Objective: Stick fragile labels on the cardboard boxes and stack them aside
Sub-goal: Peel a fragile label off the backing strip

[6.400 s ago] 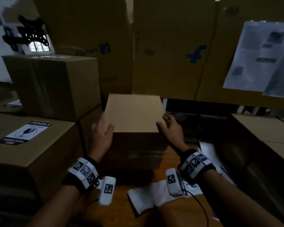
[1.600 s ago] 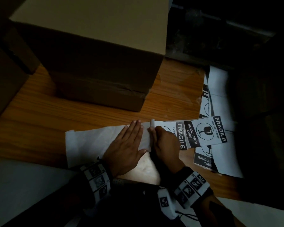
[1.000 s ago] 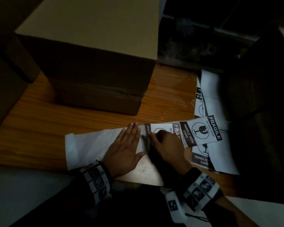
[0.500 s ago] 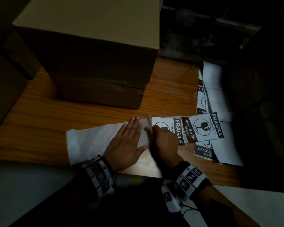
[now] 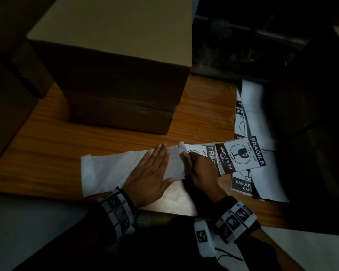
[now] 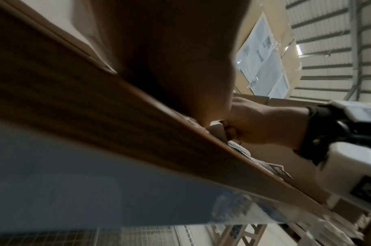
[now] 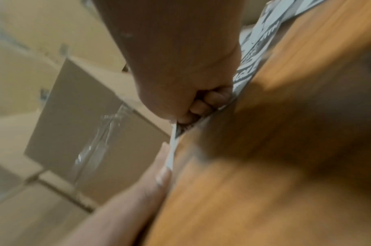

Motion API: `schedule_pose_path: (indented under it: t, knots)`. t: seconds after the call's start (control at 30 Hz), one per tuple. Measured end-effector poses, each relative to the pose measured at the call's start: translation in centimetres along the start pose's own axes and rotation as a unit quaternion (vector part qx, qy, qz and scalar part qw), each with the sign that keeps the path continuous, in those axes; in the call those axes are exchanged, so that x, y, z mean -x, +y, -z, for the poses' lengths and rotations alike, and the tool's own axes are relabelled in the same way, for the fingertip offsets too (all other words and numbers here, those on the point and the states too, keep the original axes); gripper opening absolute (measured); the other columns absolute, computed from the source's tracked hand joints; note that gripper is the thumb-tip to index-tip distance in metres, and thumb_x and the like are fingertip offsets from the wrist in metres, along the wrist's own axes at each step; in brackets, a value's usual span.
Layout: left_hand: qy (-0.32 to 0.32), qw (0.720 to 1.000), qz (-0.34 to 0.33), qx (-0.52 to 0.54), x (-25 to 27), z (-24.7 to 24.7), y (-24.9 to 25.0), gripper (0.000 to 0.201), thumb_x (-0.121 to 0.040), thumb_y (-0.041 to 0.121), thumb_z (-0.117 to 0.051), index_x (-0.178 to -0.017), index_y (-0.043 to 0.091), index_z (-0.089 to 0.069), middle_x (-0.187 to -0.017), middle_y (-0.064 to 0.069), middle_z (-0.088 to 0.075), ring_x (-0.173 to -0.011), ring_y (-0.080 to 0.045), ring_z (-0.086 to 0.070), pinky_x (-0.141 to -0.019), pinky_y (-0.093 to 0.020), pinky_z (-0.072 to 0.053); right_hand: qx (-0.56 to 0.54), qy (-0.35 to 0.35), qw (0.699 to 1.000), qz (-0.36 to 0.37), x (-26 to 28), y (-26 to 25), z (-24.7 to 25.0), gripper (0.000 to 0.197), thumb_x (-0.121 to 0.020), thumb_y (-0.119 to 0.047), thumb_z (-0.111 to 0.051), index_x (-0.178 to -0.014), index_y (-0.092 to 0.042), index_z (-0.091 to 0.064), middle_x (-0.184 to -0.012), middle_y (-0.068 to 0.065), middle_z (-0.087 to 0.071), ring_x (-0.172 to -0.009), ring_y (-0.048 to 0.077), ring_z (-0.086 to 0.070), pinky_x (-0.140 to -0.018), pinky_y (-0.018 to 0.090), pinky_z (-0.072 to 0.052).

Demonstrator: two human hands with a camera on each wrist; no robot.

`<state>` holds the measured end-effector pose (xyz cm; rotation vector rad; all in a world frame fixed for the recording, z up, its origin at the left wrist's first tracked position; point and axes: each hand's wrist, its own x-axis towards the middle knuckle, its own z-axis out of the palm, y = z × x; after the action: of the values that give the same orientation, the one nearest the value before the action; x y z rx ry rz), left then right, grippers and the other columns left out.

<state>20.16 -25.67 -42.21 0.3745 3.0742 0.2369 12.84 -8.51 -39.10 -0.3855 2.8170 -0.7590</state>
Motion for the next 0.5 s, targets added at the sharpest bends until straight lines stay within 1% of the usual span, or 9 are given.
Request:
schedule_pose_path:
  t: [0.17,0.2,0.23,0.3,0.33,0.37,0.43,0.47,0.5]
  knots:
    - [-0.008,1.000,0.005,0.007,0.1,0.1,0.0,0.079,-0.098,0.059,-0.022,-0.152,0.000,-0.023,-0.161,-0.017,-0.013,-0.149,-0.028,-0.014,-0.117,-0.040,-0.008,-0.084,-0.038,0.996,-0.006,-0.4,0.4,0.9,0.051,-0.102,-0.050,-0.037,-0.071,-0.016,-0.060,-0.063,0.001,-0.058,-0.061,0.020,-0.057,-0.061,0.037,-0.045]
    - [-0.012,1.000,0.006,0.008,0.1,0.1,0.0,0.079,-0.098,0.059,-0.021,-0.152,0.000,-0.023,-0.161,-0.017,-0.014,-0.149,-0.028,-0.014,-0.117,-0.040,-0.008,-0.101,-0.051,0.993,-0.015,-0.5,0.5,1.2,0.050,-0.100,-0.051,-0.043,-0.069,-0.015,-0.059,-0.061,0.001,-0.058,-0.059,0.020,-0.057,-0.061,0.037,-0.046]
    - [-0.015,1.000,0.004,0.006,0.1,0.2,-0.1,0.079,-0.098,0.059,-0.021,-0.152,0.001,-0.024,-0.160,-0.018,-0.014,-0.149,-0.028,-0.015,-0.117,-0.040,-0.009,-0.124,-0.061,0.990,-0.028,-0.6,0.4,1.7,0.049,-0.096,-0.052,-0.050,-0.067,-0.014,-0.059,-0.059,0.001,-0.059,-0.058,0.018,-0.058,-0.060,0.036,-0.047]
    - [-0.032,0.999,0.000,0.002,0.2,0.3,-0.2,0.079,-0.098,0.059,-0.023,-0.151,0.001,-0.026,-0.160,-0.018,-0.016,-0.148,-0.028,-0.018,-0.116,-0.040,-0.011,-0.189,-0.085,0.977,-0.052,-0.5,0.1,2.5,0.042,-0.085,-0.052,-0.067,-0.066,-0.014,-0.061,-0.059,0.000,-0.062,-0.054,0.012,-0.060,-0.056,0.027,-0.047]
    - [-0.037,0.999,-0.004,-0.003,0.1,0.4,-0.3,0.079,-0.098,0.059,-0.024,-0.151,0.001,-0.027,-0.159,-0.018,-0.017,-0.147,-0.029,-0.020,-0.116,-0.040,-0.011,-0.221,-0.100,0.969,-0.056,-0.4,-0.1,3.0,0.042,-0.081,-0.050,-0.072,-0.069,-0.011,-0.063,-0.060,0.002,-0.065,-0.053,0.011,-0.061,-0.055,0.024,-0.048]
    - [-0.041,0.999,-0.005,-0.003,0.1,0.5,-0.4,0.079,-0.098,0.060,-0.024,-0.150,0.001,-0.027,-0.159,-0.018,-0.018,-0.147,-0.029,-0.021,-0.116,-0.040,-0.011,-0.244,-0.120,0.960,-0.061,-0.4,-0.1,3.4,0.045,-0.078,-0.052,-0.074,-0.072,-0.008,-0.065,-0.065,0.005,-0.068,-0.056,0.012,-0.065,-0.057,0.025,-0.052]
    - [-0.048,0.999,0.000,0.006,0.1,0.7,-0.6,0.082,-0.097,0.063,-0.022,-0.152,0.002,-0.025,-0.160,-0.017,-0.016,-0.148,-0.028,-0.019,-0.116,-0.039,-0.009,-0.296,-0.154,0.937,-0.100,-0.7,0.3,4.4,0.056,-0.075,-0.062,-0.069,-0.083,-0.006,-0.071,-0.076,0.011,-0.073,-0.070,0.023,-0.072,-0.071,0.035,-0.058]
    - [-0.050,0.999,0.008,0.013,0.1,0.6,-0.7,0.085,-0.097,0.066,-0.021,-0.153,0.002,-0.022,-0.161,-0.016,-0.013,-0.149,-0.028,-0.016,-0.116,-0.038,-0.008,-0.330,-0.149,0.924,-0.124,-0.9,0.6,4.7,0.059,-0.075,-0.064,-0.066,-0.086,-0.006,-0.072,-0.078,0.012,-0.074,-0.076,0.026,-0.073,-0.077,0.040,-0.058]
    - [-0.057,0.998,0.016,0.020,0.2,0.6,-0.9,0.087,-0.096,0.068,-0.020,-0.153,0.003,-0.019,-0.161,-0.016,-0.011,-0.149,-0.027,-0.013,-0.117,-0.038,-0.007,-0.336,-0.117,0.925,-0.131,-1.3,1.0,4.8,0.059,-0.078,-0.063,-0.063,-0.084,-0.005,-0.073,-0.077,0.011,-0.074,-0.078,0.026,-0.072,-0.081,0.042,-0.057]
